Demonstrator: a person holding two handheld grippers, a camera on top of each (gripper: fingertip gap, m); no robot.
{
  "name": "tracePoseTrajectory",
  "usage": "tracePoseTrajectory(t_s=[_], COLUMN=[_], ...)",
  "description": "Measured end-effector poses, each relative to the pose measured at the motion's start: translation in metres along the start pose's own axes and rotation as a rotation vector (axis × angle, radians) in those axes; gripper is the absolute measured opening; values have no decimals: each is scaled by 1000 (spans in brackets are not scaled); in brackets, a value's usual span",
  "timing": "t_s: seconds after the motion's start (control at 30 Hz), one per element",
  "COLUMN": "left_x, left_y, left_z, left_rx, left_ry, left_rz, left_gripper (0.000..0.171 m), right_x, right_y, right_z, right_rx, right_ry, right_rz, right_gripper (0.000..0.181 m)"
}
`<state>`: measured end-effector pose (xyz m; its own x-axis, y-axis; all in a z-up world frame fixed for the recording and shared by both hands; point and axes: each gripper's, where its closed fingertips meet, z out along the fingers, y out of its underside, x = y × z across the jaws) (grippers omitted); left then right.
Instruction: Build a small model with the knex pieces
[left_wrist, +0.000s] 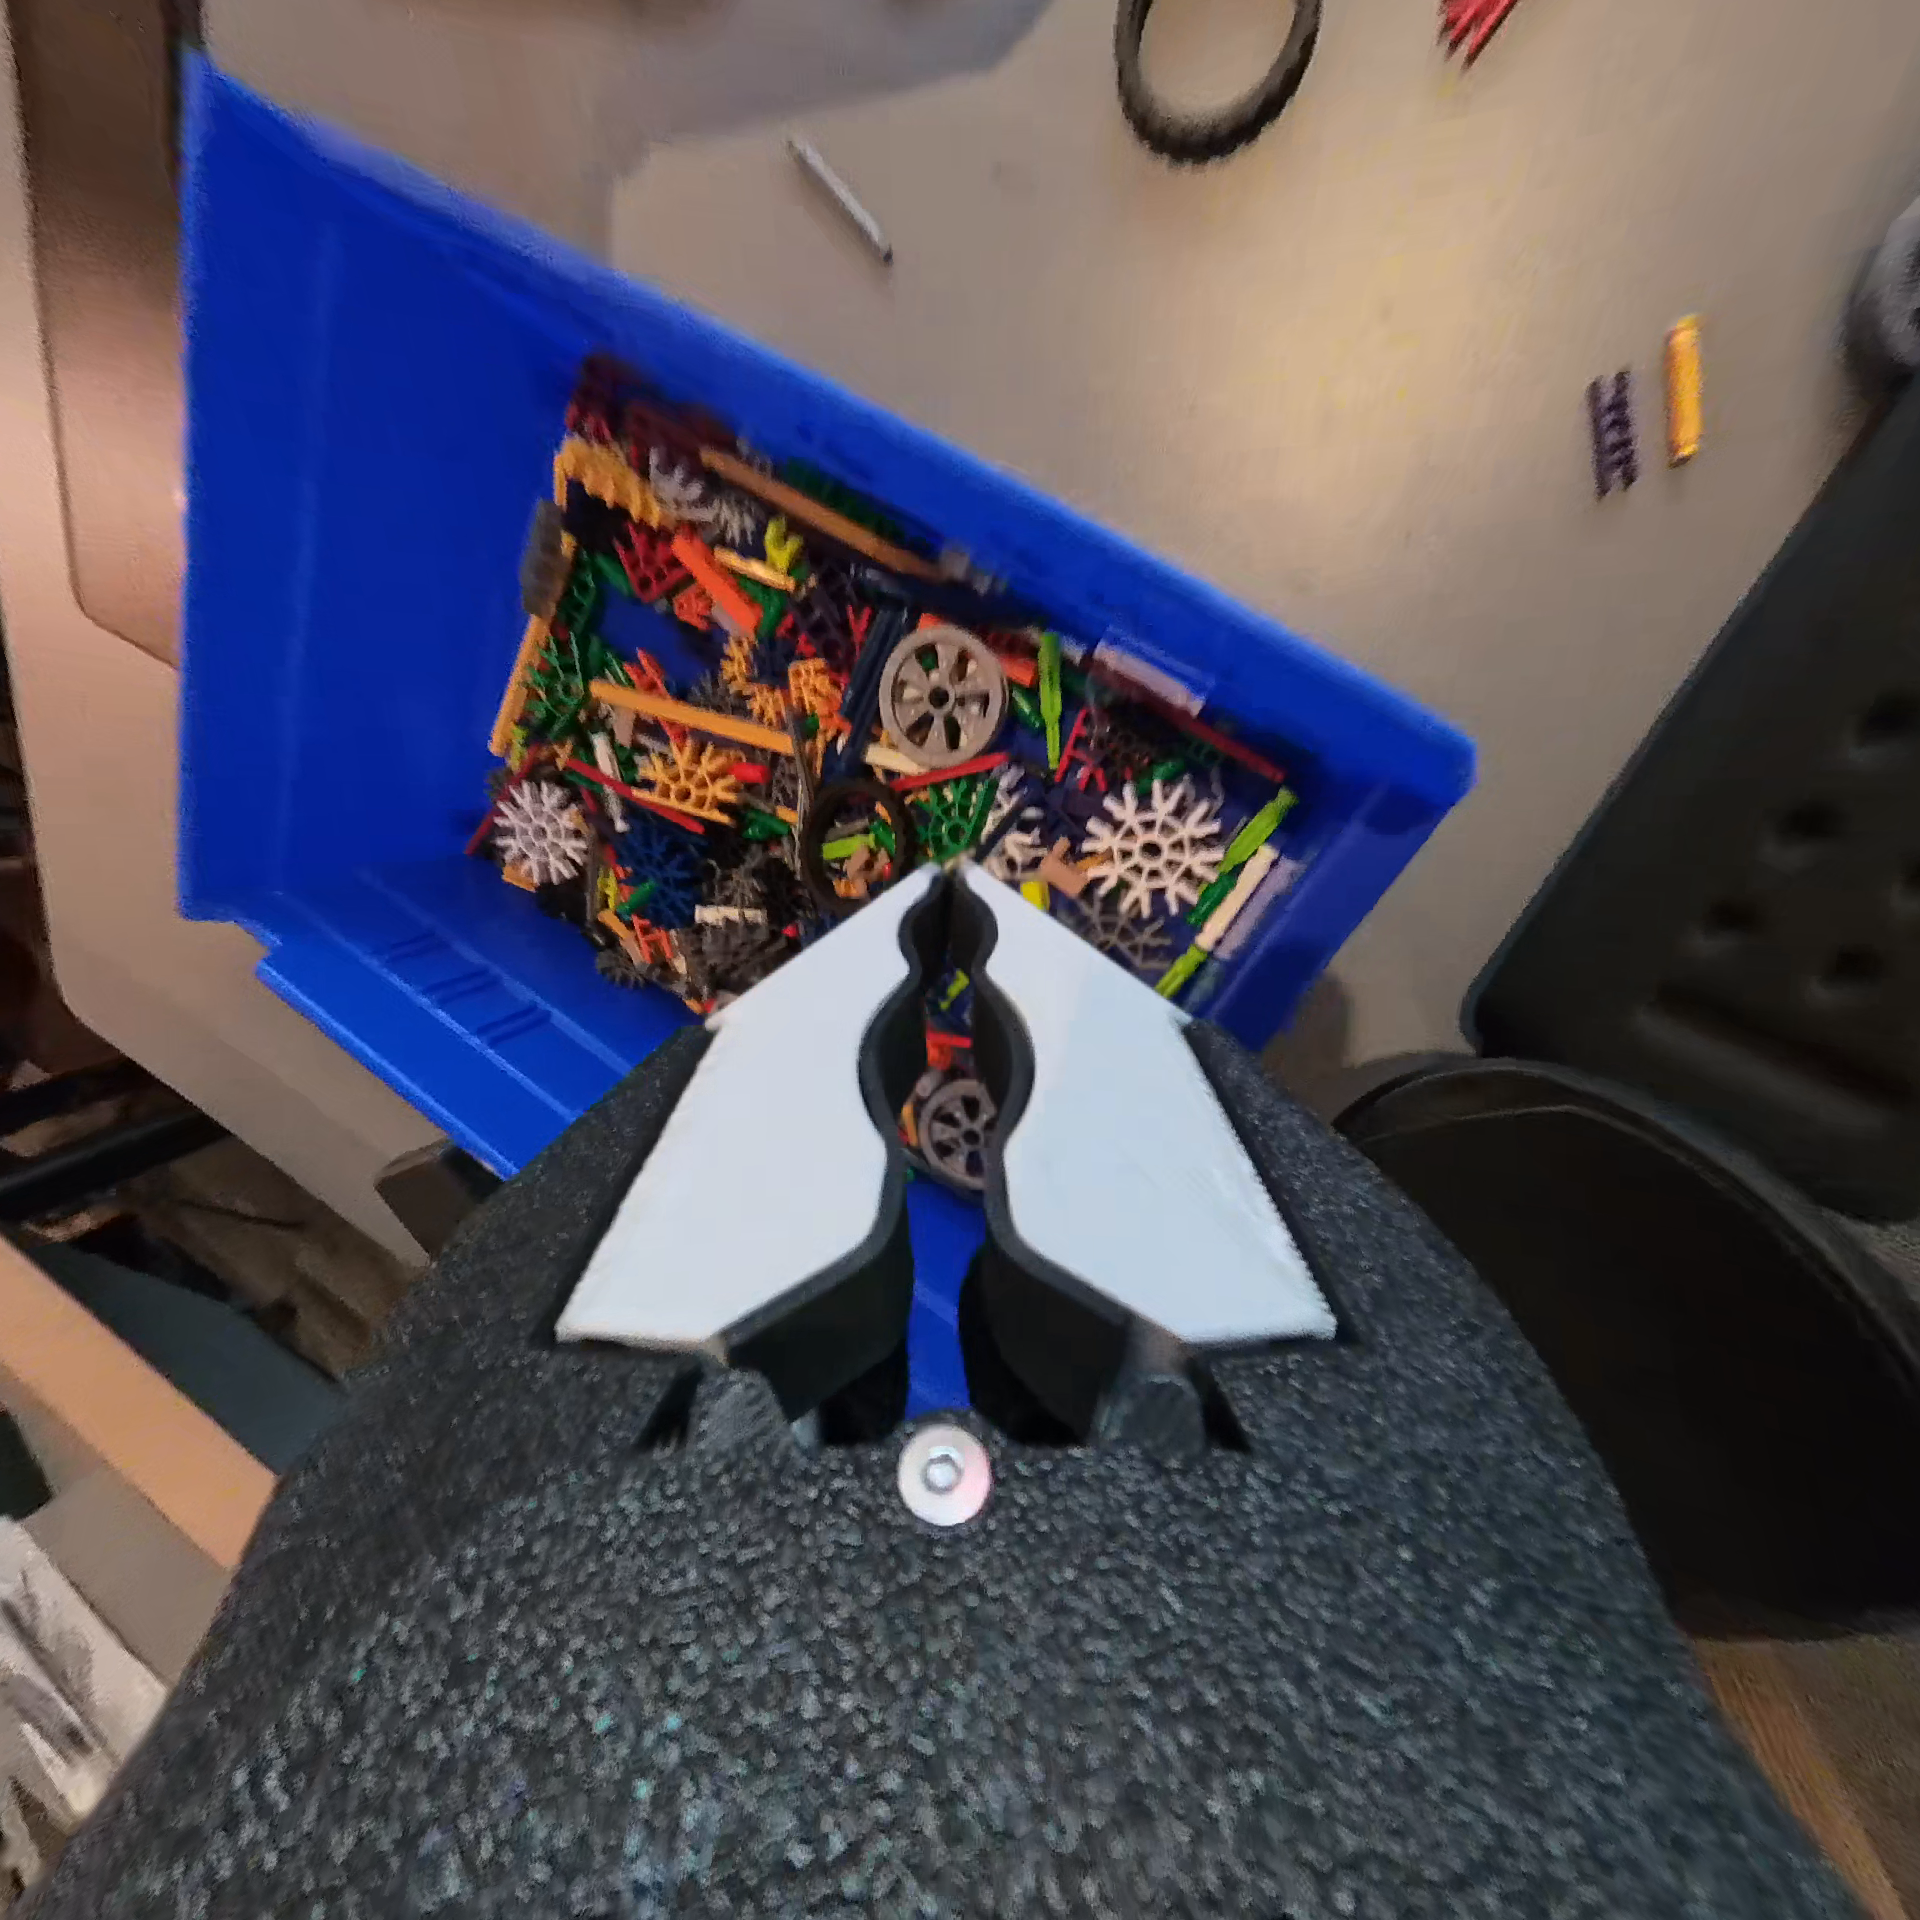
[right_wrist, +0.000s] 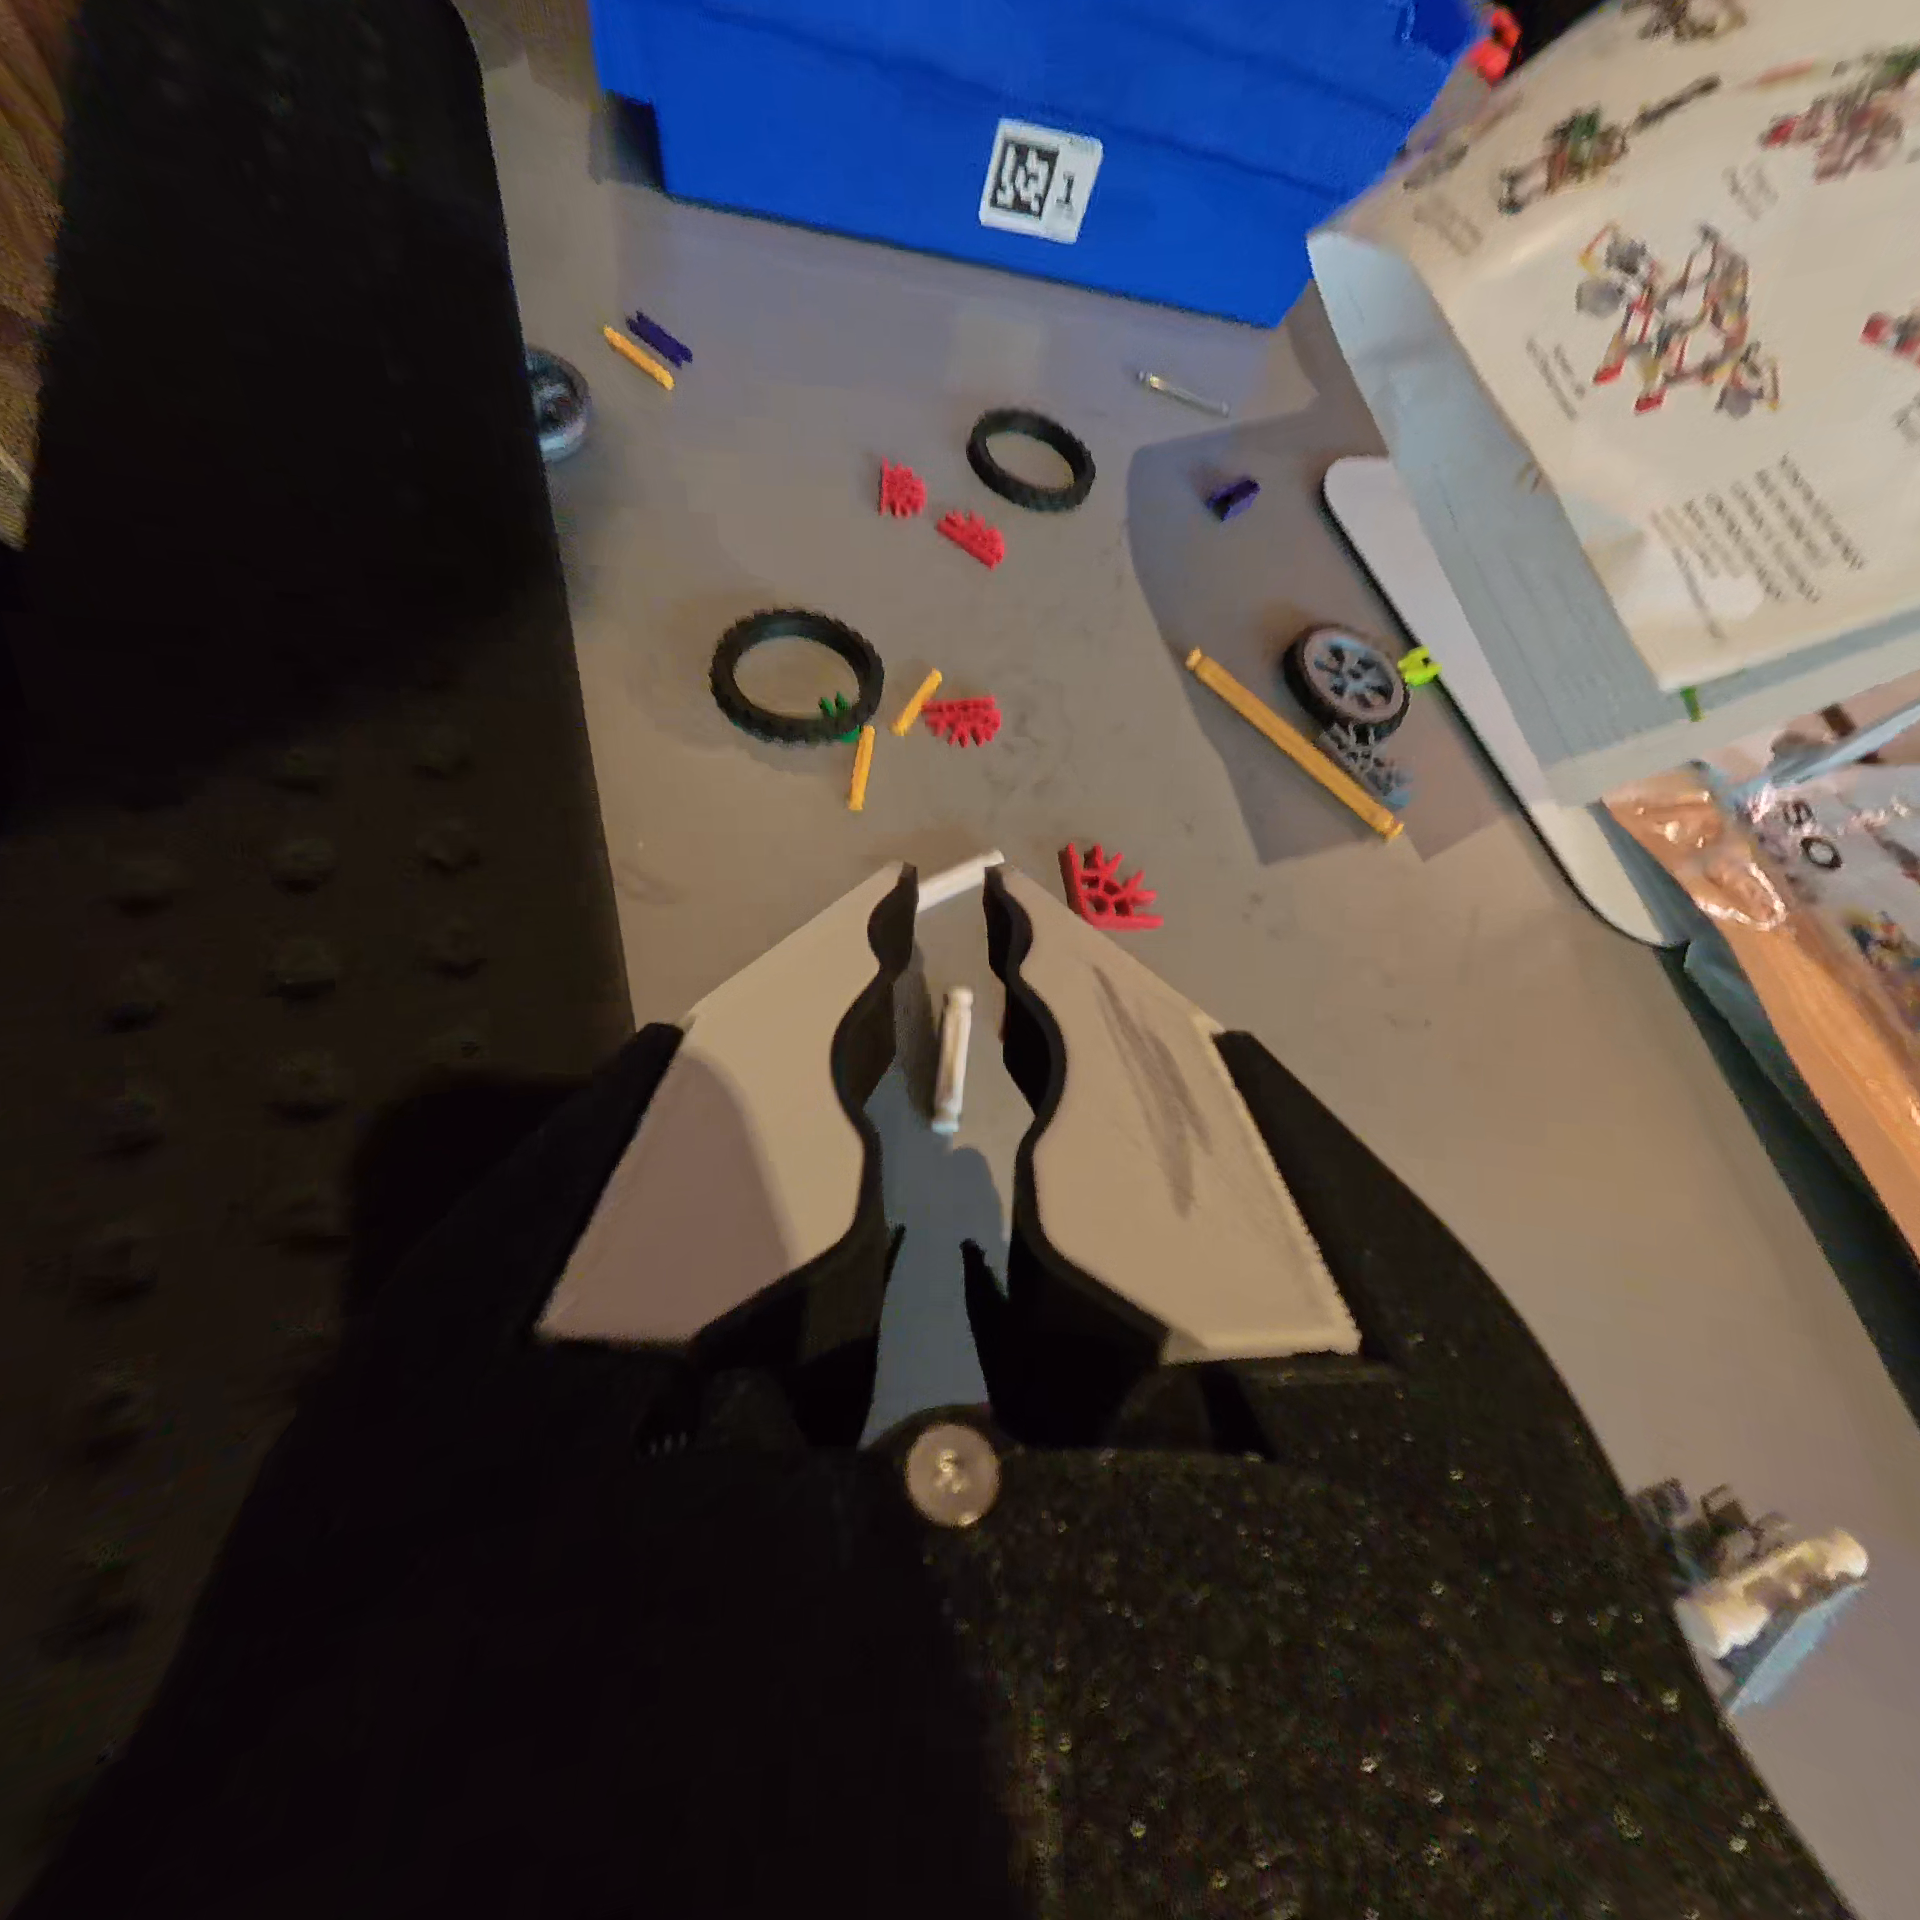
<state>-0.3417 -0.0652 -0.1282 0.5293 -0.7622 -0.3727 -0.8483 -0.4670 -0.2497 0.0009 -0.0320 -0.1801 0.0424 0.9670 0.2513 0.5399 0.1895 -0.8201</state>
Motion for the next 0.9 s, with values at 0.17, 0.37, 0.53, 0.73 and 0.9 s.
tracePoseTrajectory(t_s=[0.17,0.37,0.53,0.73,0.9], left_x=[6,17,0,15,27], left_y=[-34,-48,9,62,78], left_z=[-15,-18,8,48,65], left_rx=[69,47,-49,-188,-273], left_ry=[-64,-88,-2,214,317], left_rz=[63,144,-6,-110,-136], left_gripper=[0,0,5,17,25], right_x=[-8,-24,-25,-24,-25], right_y=[-36,-71,-48,-40,-34], right_z=[8,24,33,39,43], right_rx=[86,153,93,71,49], right_ry=[-5,-35,-53,-63,-77], right_rz=[-43,-111,-82,-59,-59], right_gripper=[14,16,15,15,15])
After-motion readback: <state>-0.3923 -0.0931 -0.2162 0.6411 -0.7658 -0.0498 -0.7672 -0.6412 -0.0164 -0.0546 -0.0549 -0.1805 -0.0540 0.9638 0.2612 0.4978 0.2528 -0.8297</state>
